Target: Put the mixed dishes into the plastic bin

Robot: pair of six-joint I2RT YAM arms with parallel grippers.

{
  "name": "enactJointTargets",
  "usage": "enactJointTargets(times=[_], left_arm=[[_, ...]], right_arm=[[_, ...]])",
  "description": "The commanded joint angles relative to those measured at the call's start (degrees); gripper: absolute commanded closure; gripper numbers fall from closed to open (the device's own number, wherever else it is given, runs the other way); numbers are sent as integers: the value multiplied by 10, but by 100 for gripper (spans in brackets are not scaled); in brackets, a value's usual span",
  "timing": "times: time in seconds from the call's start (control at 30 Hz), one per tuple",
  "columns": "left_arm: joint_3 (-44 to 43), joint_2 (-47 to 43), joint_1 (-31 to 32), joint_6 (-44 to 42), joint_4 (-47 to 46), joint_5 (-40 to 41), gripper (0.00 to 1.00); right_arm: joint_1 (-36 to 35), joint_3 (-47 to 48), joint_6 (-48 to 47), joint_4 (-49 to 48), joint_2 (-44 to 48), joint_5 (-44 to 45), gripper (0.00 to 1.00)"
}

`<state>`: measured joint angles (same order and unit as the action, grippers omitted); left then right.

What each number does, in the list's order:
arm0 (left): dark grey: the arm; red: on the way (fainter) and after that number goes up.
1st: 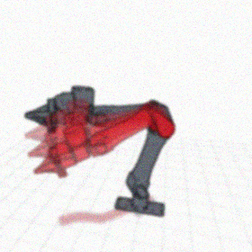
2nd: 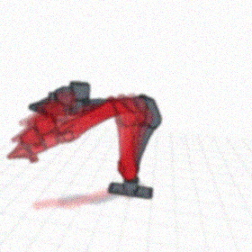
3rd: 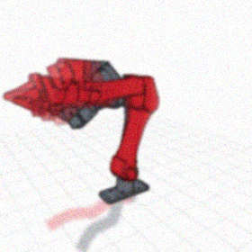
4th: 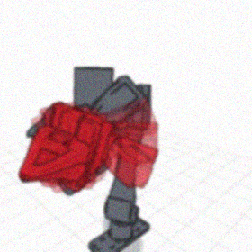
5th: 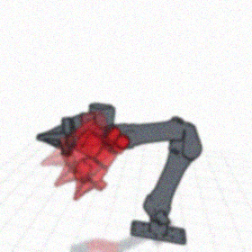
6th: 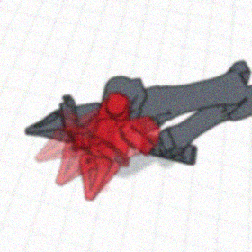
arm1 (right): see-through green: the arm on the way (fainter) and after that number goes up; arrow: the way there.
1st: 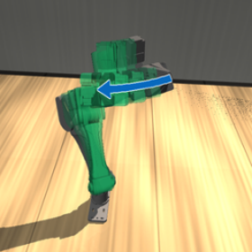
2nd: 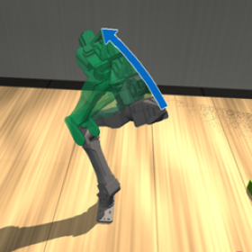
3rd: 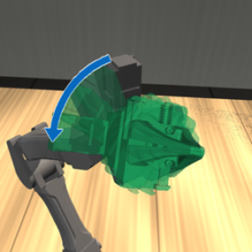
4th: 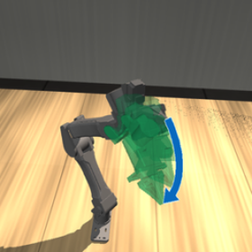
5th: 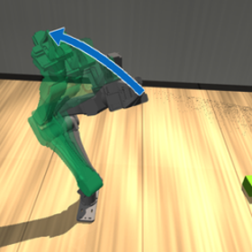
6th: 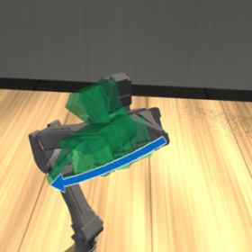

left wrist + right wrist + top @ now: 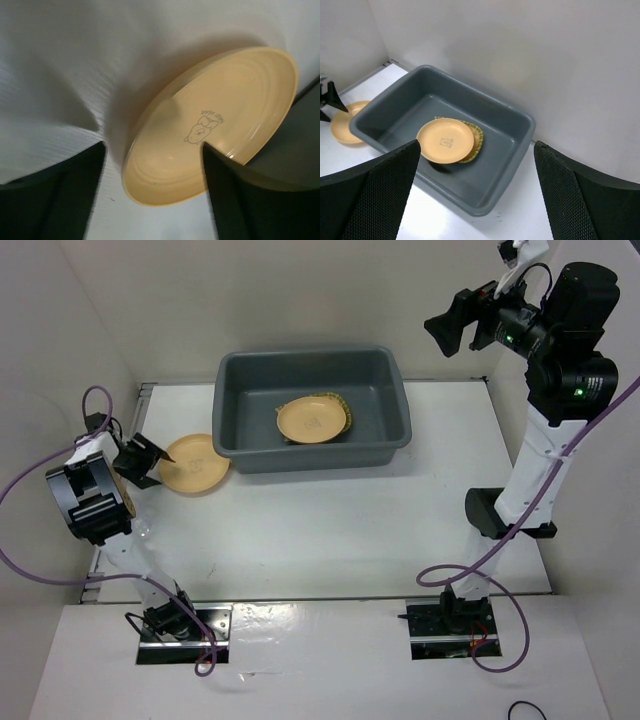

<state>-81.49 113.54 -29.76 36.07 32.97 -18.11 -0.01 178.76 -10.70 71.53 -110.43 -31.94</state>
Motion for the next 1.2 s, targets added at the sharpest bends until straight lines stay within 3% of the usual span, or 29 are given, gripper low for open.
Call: enactJointTargets(times=[0.0, 0.07, 0.2, 0.23, 0.27, 0.47, 0.57, 0.8, 1.0, 1.17], left_arm=[[-17, 23, -3, -35, -4, -41, 23], [-17, 36, -3, -41, -9, -64, 39], [-12, 43, -3, -46, -19, -84, 56], [-12, 50, -3, -46, -19, -84, 65], [-7, 56, -3, -46, -25, -97, 80], [-7, 63, -3, -51, -31, -112, 100], [-7, 44, -3, -34, -31, -101, 100], [-45, -89, -3, 94, -38, 30, 100], [-135, -111, 10, 201, -38, -3, 100], [-180, -111, 58, 276, -115, -73, 100]], right_arm=[[4, 2, 45, 27, 9, 2, 2], [5, 8, 51, 27, 9, 10, 2], [10, -4, 58, 27, 14, 21, 2], [16, -9, 58, 27, 14, 26, 2], [16, -17, 58, 27, 21, 26, 2], [32, -17, 58, 27, 21, 36, 2], [32, -17, 58, 27, 21, 42, 2], [32, -12, 58, 27, 21, 58, 2], [32, -23, 58, 27, 26, 58, 2], [32, -29, 52, 27, 36, 63, 2]])
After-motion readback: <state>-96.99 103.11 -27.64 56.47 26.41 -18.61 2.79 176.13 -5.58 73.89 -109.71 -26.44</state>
